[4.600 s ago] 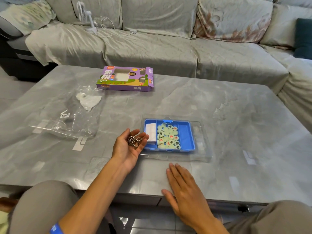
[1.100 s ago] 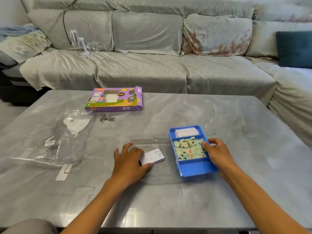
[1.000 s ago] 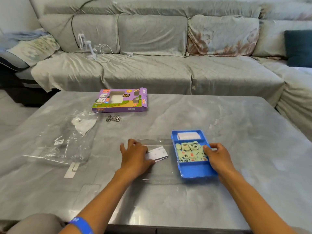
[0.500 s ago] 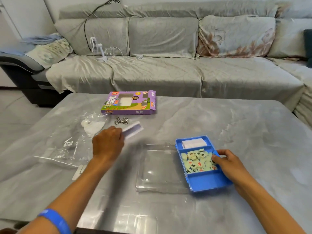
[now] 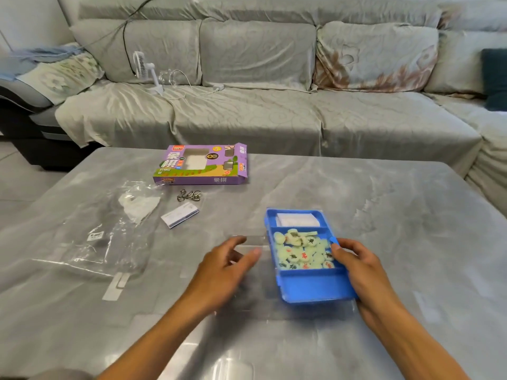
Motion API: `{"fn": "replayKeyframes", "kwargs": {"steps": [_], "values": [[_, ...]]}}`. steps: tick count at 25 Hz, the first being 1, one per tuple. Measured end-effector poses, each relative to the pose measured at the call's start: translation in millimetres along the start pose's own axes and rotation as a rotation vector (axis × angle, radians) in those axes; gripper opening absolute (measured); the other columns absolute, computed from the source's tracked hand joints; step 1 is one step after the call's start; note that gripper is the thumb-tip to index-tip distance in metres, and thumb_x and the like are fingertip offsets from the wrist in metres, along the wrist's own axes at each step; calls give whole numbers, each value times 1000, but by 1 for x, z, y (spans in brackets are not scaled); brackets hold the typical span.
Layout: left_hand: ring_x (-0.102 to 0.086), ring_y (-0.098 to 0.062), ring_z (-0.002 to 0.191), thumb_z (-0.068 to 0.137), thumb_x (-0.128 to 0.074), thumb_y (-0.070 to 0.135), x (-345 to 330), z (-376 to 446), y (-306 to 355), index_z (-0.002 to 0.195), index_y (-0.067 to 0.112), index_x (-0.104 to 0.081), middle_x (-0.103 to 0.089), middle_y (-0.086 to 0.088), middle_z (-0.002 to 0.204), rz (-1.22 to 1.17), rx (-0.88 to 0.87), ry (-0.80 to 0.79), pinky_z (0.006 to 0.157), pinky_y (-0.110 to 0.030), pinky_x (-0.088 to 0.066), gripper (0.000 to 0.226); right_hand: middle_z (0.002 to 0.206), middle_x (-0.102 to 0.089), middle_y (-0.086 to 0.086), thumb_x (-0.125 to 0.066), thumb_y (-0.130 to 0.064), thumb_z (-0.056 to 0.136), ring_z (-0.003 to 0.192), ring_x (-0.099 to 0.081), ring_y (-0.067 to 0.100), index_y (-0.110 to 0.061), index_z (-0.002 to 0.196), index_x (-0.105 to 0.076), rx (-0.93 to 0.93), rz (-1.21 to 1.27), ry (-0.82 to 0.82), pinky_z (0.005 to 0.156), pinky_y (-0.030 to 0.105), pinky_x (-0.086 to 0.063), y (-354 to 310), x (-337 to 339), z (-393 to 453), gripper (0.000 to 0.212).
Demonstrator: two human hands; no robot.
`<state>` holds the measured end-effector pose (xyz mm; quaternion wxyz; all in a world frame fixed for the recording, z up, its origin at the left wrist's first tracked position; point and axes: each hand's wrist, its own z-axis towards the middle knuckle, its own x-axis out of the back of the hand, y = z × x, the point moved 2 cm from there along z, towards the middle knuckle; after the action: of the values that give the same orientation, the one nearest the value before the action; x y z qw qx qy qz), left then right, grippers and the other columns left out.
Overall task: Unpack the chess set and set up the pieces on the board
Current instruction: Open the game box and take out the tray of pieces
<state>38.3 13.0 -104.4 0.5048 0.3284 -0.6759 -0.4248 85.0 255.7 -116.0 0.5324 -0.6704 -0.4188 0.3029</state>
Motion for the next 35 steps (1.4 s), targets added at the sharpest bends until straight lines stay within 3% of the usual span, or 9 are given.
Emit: {"fn": "replayKeyframes", "kwargs": {"steps": [2, 6, 8, 11, 14, 19, 22, 27, 35], "values": [[-71, -14, 83, 83, -64, 50, -21, -12, 12, 119, 31, -55, -74, 3, 97, -349, 161, -171, 71, -31, -57, 41, 87, -74, 7, -62, -16, 91, 73, -71, 21, -18, 102, -62, 49, 45, -87, 63, 35, -57, -2, -19, -19, 11], [-72, -27, 85, 89, -65, 20, -9, -9, 2, 113, 18, -62, -74, -7, 96, -658, 234, 73, 66, -37, -59, 25, 88, -72, -6, -50, -28, 98, 77, -69, 12, -26, 100, -60, 247, -80, -84, 61, 22, -53, 8, -30, -40, 11], [-72, -27, 82, 89, -65, 20, 6, -7, -12, 112, 18, -63, -75, -5, 94, -648, 246, 184, 67, -39, -58, 23, 90, -69, -13, -53, -24, 96, 82, -63, 7, -31, 98, -59, 470, -379, -76, 69, 18, -49, 19, -20, -45, 9], [-72, -25, 82, 89, -65, 22, 23, -2, -24, 113, 19, -63, -75, -4, 95, -655, 266, 270, 69, -40, -57, 25, 103, -61, -19, -52, -35, 86, 90, -55, 5, -35, 110, -55, 814, -1044, -307, 81, 21, -38, 49, -20, -50, 24], [-72, -25, 83, 90, -64, 21, 28, 1, -29, 112, 20, -63, -75, -4, 96, -675, 280, 273, 69, -40, -58, 23, 93, -61, -16, -60, -33, 82, 78, -56, 15, -35, 109, -54, 1003, -1345, -256, 72, 29, -28, 65, -24, -41, 28], [-72, -27, 84, 91, -62, 23, 21, 2, -32, 110, 21, -64, -75, -5, 96, -651, 284, 221, 74, -44, -58, 19, 87, -69, -10, -65, -26, 73, 74, -63, 20, -29, 102, -65, 897, -1293, 34, 68, 34, -35, 36, 1, 15, 29], [-72, -27, 83, 92, -61, 24, 14, 11, -30, 109, 22, -64, -74, -6, 96, -611, 301, 141, 73, -43, -58, 18, 85, -71, -3, -72, -20, 78, 79, -62, 26, -24, 99, -64, 807, -1319, 40, 69, 35, -37, 4, -2, 57, 23], [-73, -24, 81, 93, -59, 32, 4, 38, -35, 109, 26, -64, -75, -3, 91, -486, 338, 45, 74, -44, -59, 18, 94, -66, 3, -57, -23, 94, 91, -57, 25, -21, 105, -55, 772, -1308, 108, 85, 35, -36, -41, -43, 128, 12], [-72, -12, 78, 95, -55, 33, 21, 83, -31, 104, 34, -65, -75, 8, 87, -234, 221, -108, 66, -25, -54, 13, 110, -62, 13, -46, -4, 93, 99, -54, 30, -19, 116, -54, 649, -1391, 64, 88, 35, -40, -52, -93, 220, 29]]}}
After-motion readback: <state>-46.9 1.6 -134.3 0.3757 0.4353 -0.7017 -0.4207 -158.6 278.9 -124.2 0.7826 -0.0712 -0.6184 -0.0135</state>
